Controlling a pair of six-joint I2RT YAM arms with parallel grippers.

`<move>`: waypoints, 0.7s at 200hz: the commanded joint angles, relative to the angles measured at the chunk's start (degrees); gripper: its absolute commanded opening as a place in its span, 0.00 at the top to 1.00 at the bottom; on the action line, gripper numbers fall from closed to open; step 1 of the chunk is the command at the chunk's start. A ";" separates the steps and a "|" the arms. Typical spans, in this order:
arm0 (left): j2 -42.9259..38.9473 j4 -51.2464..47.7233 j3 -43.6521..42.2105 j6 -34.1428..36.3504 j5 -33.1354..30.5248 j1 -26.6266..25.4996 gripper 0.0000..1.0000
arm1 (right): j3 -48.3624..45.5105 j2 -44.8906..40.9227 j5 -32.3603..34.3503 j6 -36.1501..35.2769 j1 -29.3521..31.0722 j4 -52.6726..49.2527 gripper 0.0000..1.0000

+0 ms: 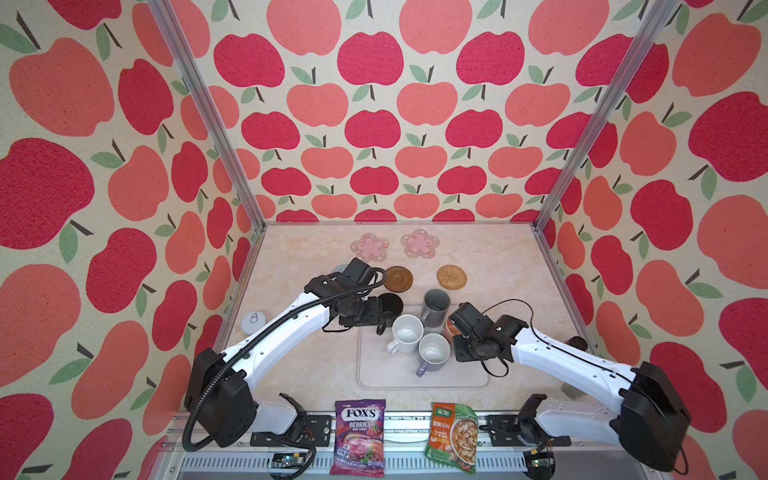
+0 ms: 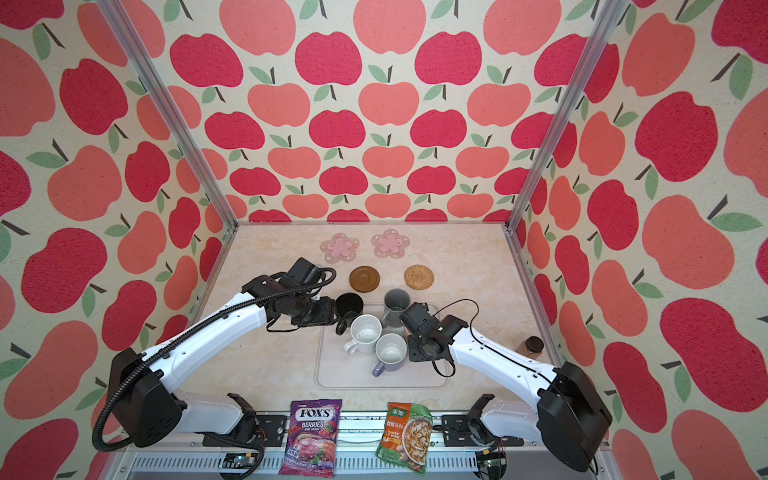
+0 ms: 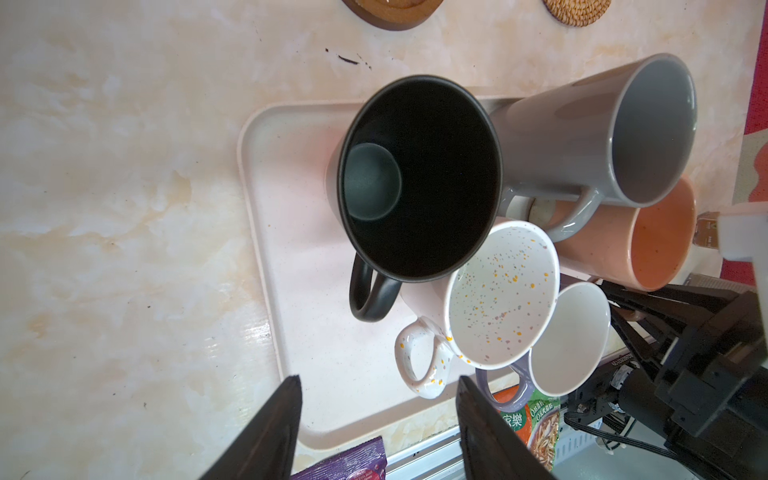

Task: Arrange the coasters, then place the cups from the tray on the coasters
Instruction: 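Close right gripper on the pink mug rim and lift it off the tray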

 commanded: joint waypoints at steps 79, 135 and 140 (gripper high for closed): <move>4.58 1.17 8.10 4.08 2.53 1.70 0.39 | 0.30 -15.43 7.64 7.45 1.59 -13.45 1.00; 1.90 3.23 6.36 1.95 1.84 1.65 0.39 | 3.04 -21.16 10.93 7.89 1.59 -17.86 1.00; 1.62 3.67 5.86 1.61 1.73 1.73 0.39 | 3.56 -20.95 11.17 7.63 1.61 -17.82 1.00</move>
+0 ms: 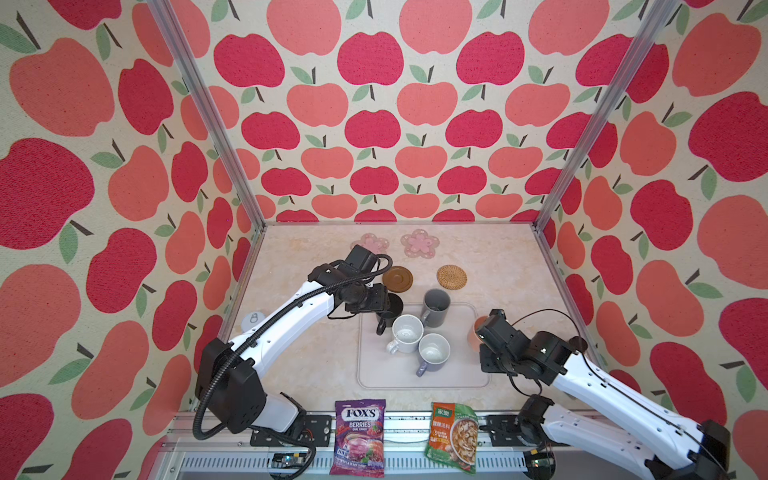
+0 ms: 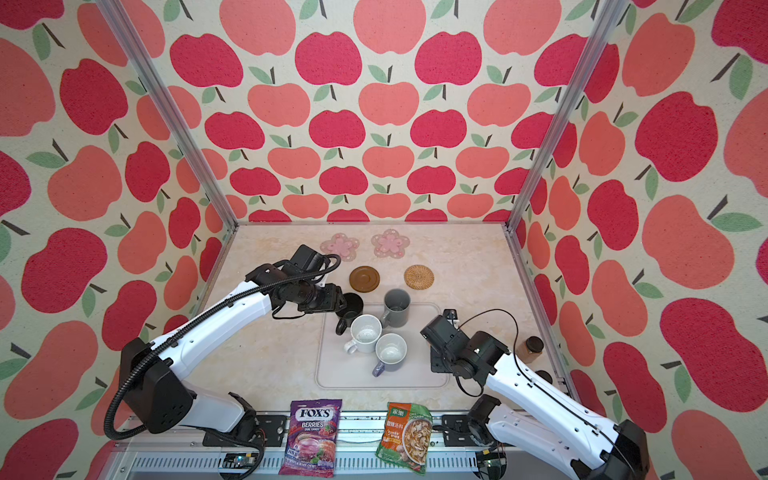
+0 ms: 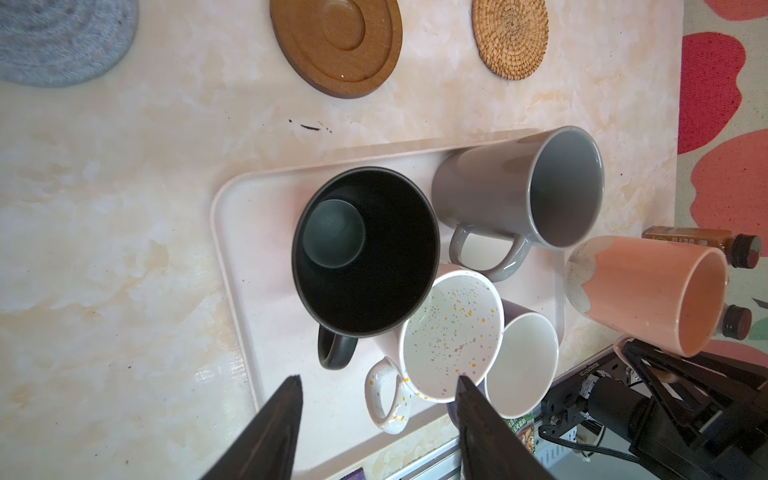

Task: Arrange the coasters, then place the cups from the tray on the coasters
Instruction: 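Close right gripper on the pink mug rim and lift it off the tray, then carry the pink mug with right gripper toward the pink flower coasters while left gripper withdraws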

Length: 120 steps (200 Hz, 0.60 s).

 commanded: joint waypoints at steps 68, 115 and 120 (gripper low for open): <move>-4.16 1.25 -0.19 -1.12 -2.32 0.90 0.39 | 9.66 4.03 7.82 -5.30 -0.31 2.20 1.00; -5.33 1.79 0.67 -1.88 -2.82 2.68 0.39 | 15.55 9.27 4.64 -15.08 -7.35 8.51 1.00; -5.26 1.71 0.79 -1.90 -3.06 2.81 0.39 | 16.34 10.14 4.30 -16.12 -8.29 9.07 1.00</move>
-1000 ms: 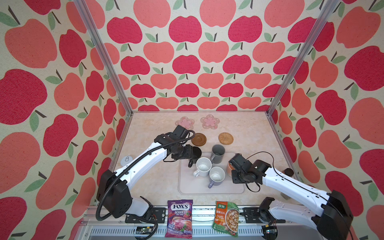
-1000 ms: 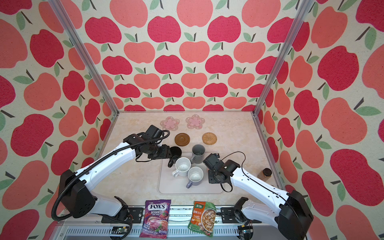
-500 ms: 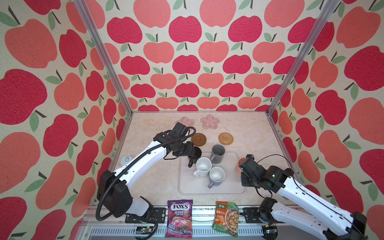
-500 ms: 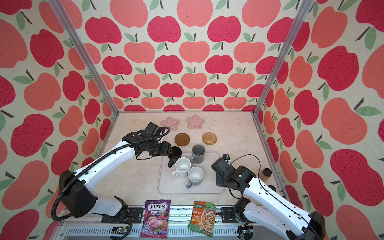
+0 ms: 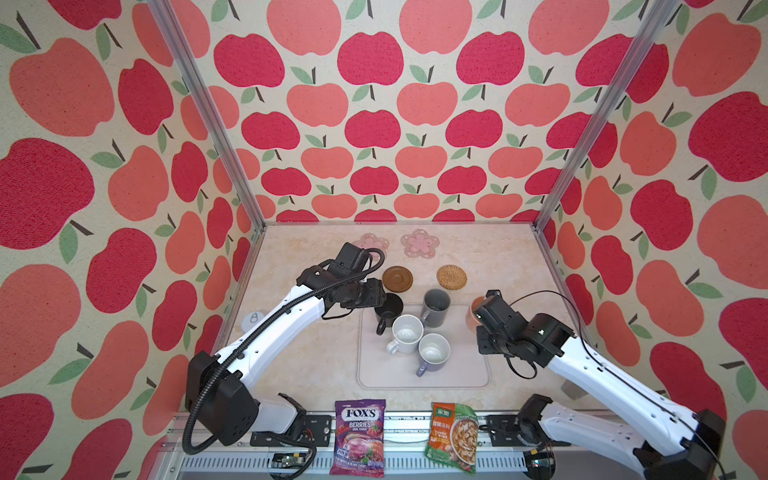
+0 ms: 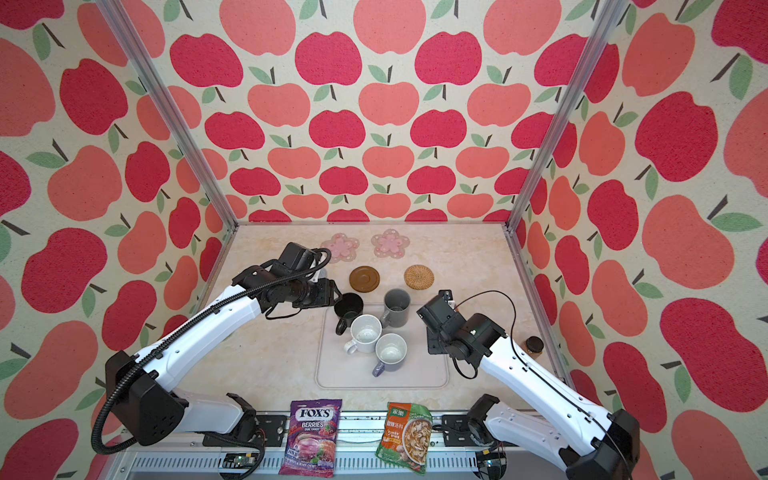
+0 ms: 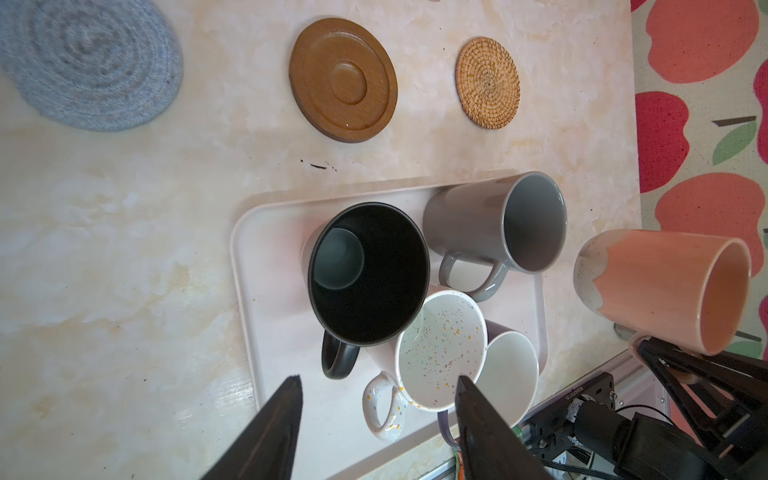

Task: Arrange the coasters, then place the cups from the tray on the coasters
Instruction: 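Carry the pink mug with right gripper toward the pink flower coasters while left gripper withdraws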

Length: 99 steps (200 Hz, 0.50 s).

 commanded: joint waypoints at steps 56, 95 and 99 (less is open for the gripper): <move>0.61 1.30 3.56 -2.15 -0.37 4.23 0.39 | 13.82 12.29 -4.74 -14.55 -10.65 14.00 1.00; 5.54 -0.36 8.33 -1.13 1.12 6.66 0.39 | 19.89 20.44 -8.29 -18.31 -14.20 18.67 1.00; 6.14 -0.73 8.98 -1.10 1.17 6.78 0.39 | 20.54 21.31 -8.73 -18.71 -14.61 18.93 1.00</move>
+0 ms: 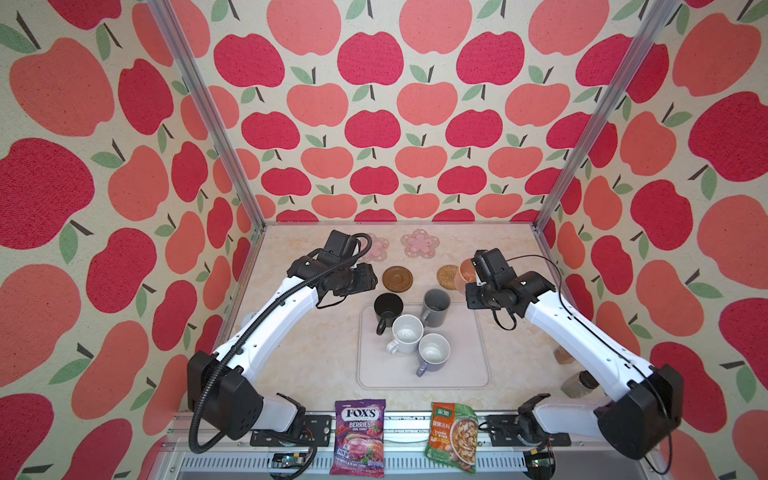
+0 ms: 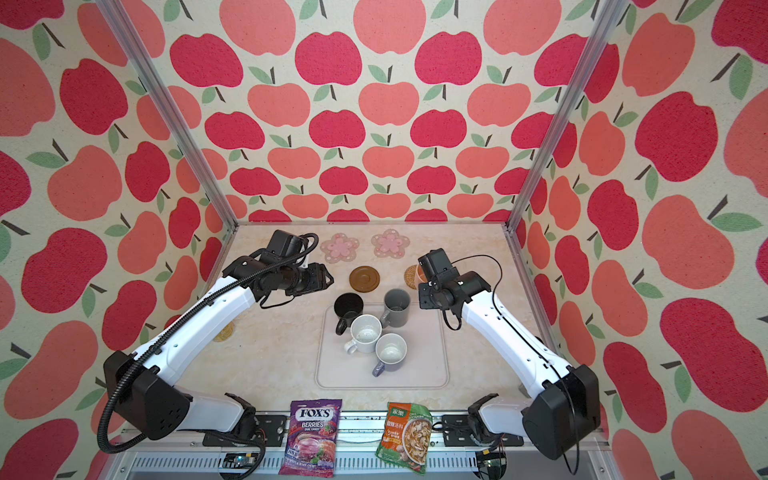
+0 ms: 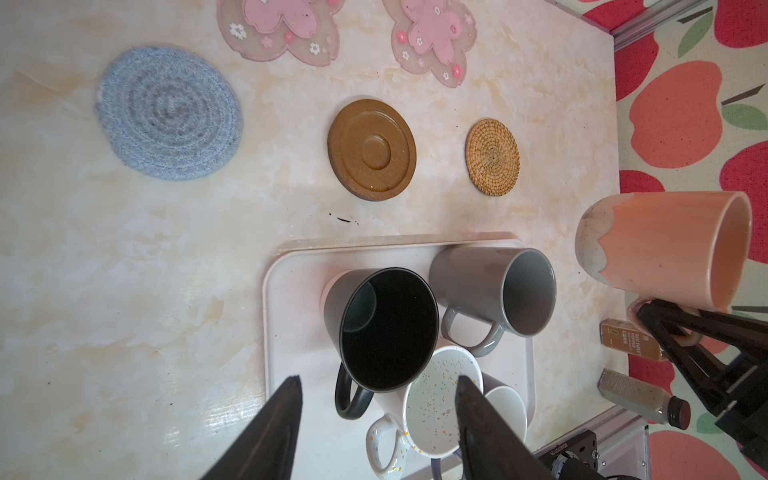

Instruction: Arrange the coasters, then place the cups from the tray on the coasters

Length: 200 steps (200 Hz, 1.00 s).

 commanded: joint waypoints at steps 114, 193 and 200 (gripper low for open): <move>8.78 -1.76 6.70 2.20 4.25 8.68 0.39 | 30.67 29.30 -10.48 -7.48 -7.33 10.02 1.00; 13.72 -2.24 10.09 4.92 6.88 14.64 0.39 | 46.80 43.77 -11.84 -7.68 -7.83 9.53 1.00; 13.99 -2.11 10.13 4.91 7.15 14.93 0.39 | 47.86 44.85 -11.92 -7.66 -8.01 9.39 1.00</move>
